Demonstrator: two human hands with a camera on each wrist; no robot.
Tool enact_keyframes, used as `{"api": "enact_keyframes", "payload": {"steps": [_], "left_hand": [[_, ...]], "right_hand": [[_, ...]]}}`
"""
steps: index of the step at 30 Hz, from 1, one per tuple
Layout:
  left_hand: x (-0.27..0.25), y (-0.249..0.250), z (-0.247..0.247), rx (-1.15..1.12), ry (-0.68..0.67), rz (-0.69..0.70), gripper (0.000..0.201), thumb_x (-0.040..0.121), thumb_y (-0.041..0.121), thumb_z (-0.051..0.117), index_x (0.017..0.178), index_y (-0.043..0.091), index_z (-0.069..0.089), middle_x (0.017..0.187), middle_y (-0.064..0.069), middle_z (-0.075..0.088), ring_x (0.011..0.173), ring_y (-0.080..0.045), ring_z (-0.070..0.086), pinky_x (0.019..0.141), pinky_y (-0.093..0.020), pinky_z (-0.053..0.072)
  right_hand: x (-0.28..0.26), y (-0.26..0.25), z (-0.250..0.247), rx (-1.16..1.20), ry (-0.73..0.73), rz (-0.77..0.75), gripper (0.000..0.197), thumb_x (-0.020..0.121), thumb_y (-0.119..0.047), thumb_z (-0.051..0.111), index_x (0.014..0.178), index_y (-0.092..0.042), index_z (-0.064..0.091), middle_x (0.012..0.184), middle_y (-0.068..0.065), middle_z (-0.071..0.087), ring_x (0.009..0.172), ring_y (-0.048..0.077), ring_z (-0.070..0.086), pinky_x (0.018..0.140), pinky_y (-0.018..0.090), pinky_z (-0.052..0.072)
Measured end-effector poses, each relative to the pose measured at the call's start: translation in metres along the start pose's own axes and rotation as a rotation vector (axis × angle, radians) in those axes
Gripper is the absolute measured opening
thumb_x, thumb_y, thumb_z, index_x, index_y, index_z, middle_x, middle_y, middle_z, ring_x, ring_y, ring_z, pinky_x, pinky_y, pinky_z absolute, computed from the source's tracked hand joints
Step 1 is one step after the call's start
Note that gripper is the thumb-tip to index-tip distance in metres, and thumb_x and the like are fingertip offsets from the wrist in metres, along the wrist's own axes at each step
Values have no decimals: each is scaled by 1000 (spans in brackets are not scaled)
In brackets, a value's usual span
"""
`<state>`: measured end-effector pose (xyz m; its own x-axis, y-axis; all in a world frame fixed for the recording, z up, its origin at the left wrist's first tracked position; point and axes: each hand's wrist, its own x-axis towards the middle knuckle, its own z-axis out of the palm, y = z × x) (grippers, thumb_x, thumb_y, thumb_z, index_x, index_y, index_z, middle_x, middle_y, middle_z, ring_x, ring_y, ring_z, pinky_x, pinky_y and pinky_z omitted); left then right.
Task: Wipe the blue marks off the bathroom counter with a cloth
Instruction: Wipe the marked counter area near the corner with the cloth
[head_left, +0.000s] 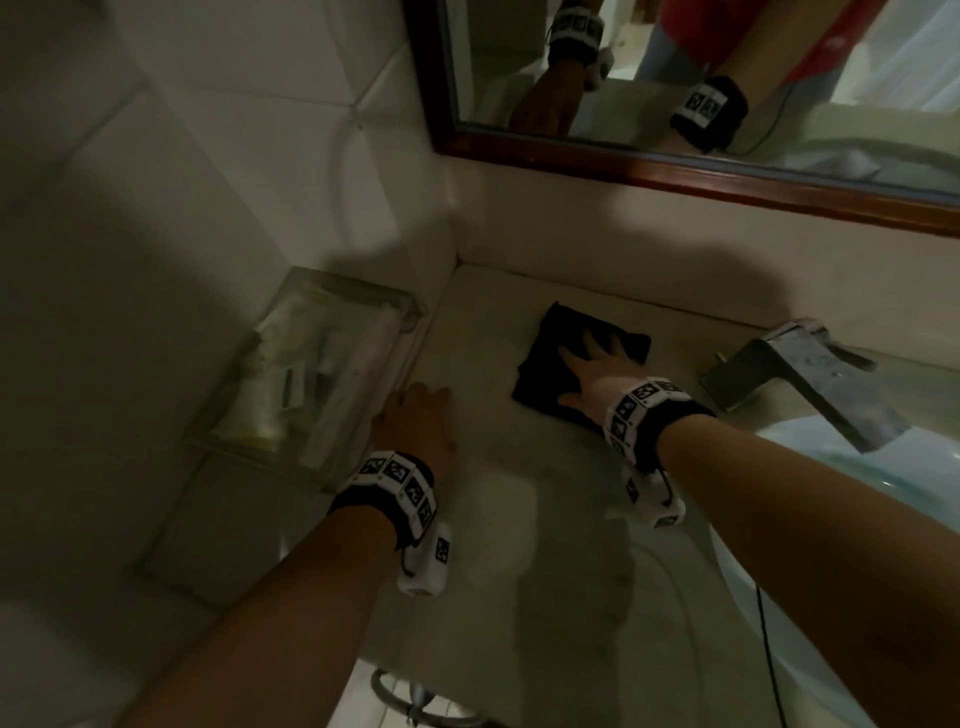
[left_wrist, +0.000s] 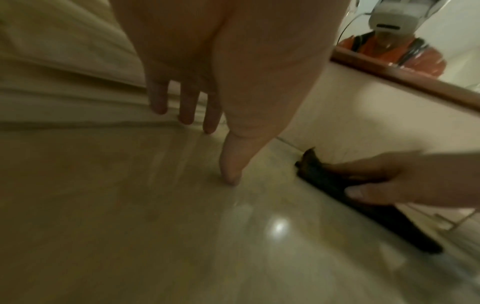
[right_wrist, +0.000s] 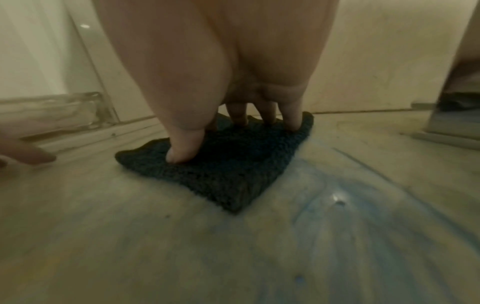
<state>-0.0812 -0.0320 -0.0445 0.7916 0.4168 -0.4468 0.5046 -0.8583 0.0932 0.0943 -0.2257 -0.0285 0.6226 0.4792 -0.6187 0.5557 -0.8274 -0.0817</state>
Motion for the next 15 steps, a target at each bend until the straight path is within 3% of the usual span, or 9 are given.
{"api": "enact_keyframes", "payload": {"steps": [7, 13, 15], "left_hand": [[-1, -5, 7, -38, 9, -8, 71, 90, 41, 59, 151, 29, 25, 160, -3, 15, 143, -27, 19, 114, -45, 24], [5, -10, 11, -37, 35, 6, 80, 86, 43, 65, 152, 23, 24, 159, -5, 21, 141, -27, 27, 116, -41, 26], [6, -9, 13, -79, 79, -31, 85, 83, 44, 68, 151, 19, 24, 154, -7, 31, 137, -27, 33, 112, -40, 31]], "right_hand": [[-14, -15, 10, -52, 9, -70, 81, 94, -54, 51, 154, -38, -1, 163, 1, -11, 148, 37, -6, 117, 56, 19], [-11, -50, 20, -117, 68, -214, 81, 94, -54, 51, 154, -39, -1, 164, 2, -8, 148, 38, -5, 118, 56, 16], [-4, -66, 19, -141, 74, -245, 81, 93, -55, 51, 154, -40, -1, 164, 2, -8, 148, 39, -5, 117, 57, 15]]}}
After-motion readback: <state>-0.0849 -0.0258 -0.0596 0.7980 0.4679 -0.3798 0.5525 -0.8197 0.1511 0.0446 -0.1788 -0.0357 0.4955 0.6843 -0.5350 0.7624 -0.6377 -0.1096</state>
